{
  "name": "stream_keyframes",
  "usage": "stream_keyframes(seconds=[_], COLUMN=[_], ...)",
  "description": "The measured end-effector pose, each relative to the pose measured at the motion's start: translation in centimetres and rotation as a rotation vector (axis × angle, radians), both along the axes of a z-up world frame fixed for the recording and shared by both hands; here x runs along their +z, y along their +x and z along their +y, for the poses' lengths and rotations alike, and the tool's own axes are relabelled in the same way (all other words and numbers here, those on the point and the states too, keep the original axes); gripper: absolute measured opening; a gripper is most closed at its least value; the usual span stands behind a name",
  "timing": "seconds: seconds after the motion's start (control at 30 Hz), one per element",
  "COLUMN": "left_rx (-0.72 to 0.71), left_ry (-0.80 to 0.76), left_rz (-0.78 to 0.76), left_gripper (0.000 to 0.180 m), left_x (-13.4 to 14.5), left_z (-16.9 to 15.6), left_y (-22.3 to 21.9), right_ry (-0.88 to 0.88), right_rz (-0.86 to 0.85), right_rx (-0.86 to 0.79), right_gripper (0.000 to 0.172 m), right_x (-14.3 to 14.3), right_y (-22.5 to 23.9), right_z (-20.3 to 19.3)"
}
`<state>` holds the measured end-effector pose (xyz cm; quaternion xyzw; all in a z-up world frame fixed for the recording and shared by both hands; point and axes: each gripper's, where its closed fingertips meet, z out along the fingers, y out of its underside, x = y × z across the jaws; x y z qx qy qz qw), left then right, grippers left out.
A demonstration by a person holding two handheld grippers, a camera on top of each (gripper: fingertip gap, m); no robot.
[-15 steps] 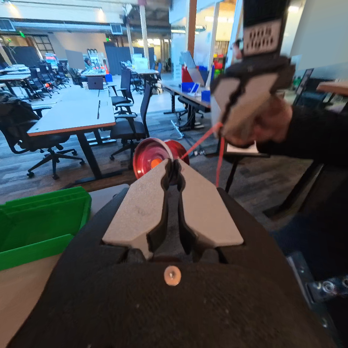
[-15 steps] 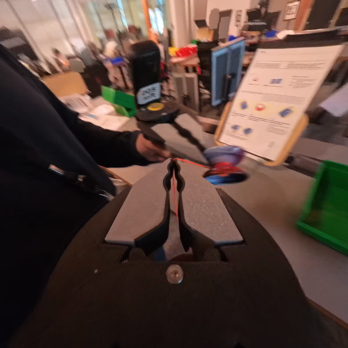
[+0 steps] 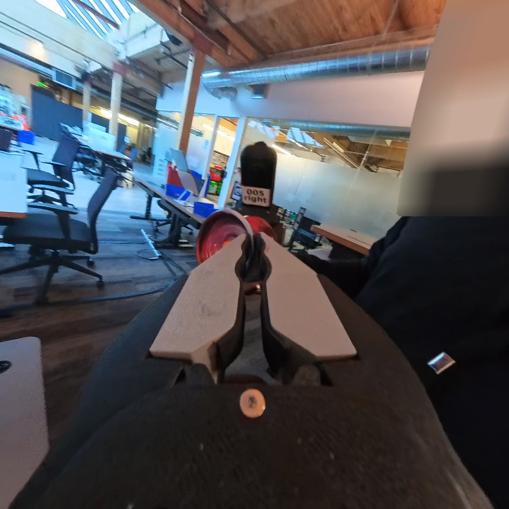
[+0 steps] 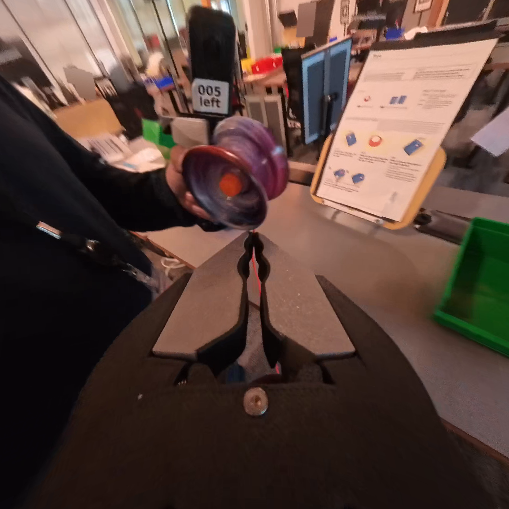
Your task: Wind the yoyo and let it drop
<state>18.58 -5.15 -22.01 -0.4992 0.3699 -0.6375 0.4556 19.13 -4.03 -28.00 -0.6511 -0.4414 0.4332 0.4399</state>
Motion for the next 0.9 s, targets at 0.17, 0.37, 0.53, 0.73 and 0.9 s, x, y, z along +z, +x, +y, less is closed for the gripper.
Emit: stream_keyframes(seconds=[0.17,0.37,0.53,0.73,0.9], left_rx=[0.088,0.298,0.475,0.425,0.217], left_ry=[-0.019,0.049,0.3,0.412,0.384], left_rz=[-0.047,0.014,0.259,0.332,0.322], left_gripper=[0.001,0.001,0.001,0.002,0.002], left_x=[0.7,0.8,-1.8,-2.6,-2.1], left_z=[1.3,4.6,5.6,3.8,0.9], left_y=[0.4,-0.4,-0.1,0.2,1.6], right_ry=[-0.089,-0.102,-0.021,0.209,0.33], right_rz=[0.041,0.056,-0.061,-0.194,-0.361], right_rx=[0.012,0.024,0.02,-0.121,-0.2], right_gripper=[0.0,0.0,0.0,0.0,0.0], right_x=[-1.1,-1.5,-0.6,4.9,5.3], right_y=[-2.1,-3.8,-3.4,1.6,3.5], right_z=[-1.0,-1.5,-1.9,1.0,3.3])
